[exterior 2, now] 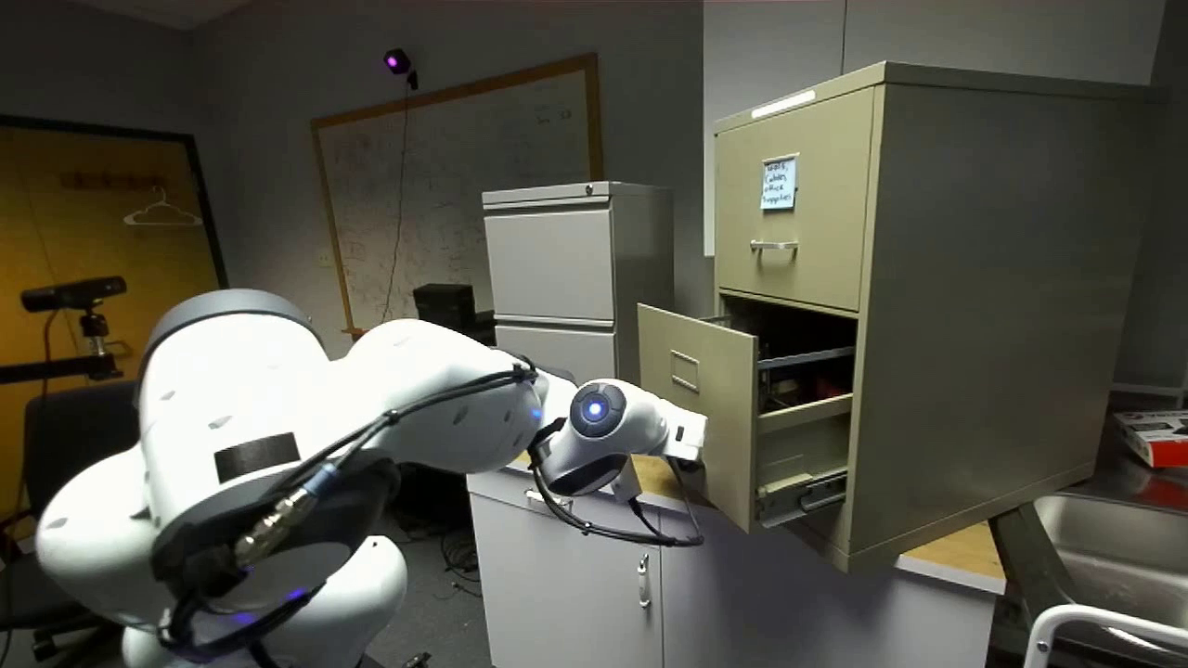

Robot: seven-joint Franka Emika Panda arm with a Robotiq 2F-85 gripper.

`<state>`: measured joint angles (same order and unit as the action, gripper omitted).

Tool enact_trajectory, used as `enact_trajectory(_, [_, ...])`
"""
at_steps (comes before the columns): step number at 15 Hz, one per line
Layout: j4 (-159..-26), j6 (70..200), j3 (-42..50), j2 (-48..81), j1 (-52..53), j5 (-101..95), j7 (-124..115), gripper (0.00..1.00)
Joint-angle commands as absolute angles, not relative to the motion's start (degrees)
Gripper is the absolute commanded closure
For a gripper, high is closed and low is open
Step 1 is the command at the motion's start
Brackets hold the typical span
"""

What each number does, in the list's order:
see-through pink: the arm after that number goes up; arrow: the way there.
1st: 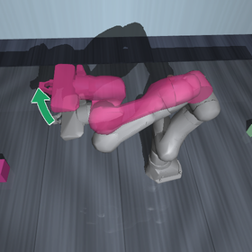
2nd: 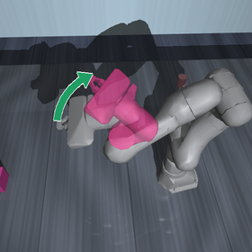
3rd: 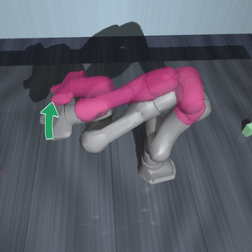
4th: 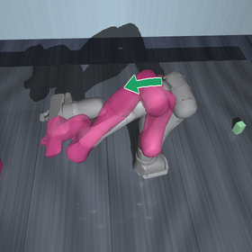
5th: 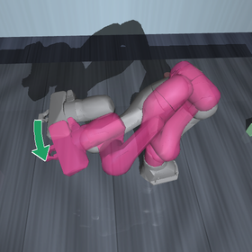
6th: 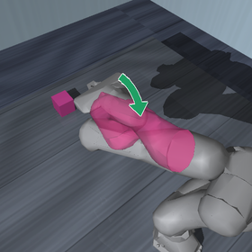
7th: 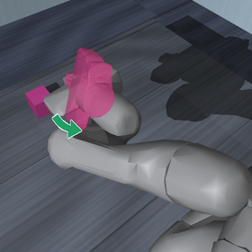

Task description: Open the bottom drawer of the beige file cabinet

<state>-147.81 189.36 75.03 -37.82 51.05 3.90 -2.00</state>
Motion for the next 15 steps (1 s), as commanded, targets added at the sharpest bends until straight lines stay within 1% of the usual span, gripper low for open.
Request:
enact_trajectory(1, [-158.63,189.07,63.66,-33.74,41.03,3.89,-2.78,1.00])
enact_trajectory(5, [-165.50,191.29,49.35,-33.06,28.68,4.55,-6.78,1.00])
enact_trajectory(6, [-159.74,188.72,49.52,-30.33,31.01,5.19,-8.16,1.00])
enact_trajectory(8, [-160.76,186.86,44.60,-31.09,26.11,5.51,-9.14,1.00])
enact_trajectory(9, [-160.53,186.45,43.19,-30.59,25.00,5.88,-9.29,0.75])
enact_trajectory(10, [-160.19,185.81,41.63,-29.95,23.58,6.27,-9.28,0.74])
enact_trajectory(11, [-159.89,184.72,39.66,-29.99,21.67,6.31,-9.08,0.69])
enact_trajectory(12, [-159.63,184.84,38.17,-29.31,20.21,5.54,-9.66,0.62])
enact_trajectory(15, [-159.12,184.58,27.96,-27.59,11.12,6.85,-9.51,0.39])
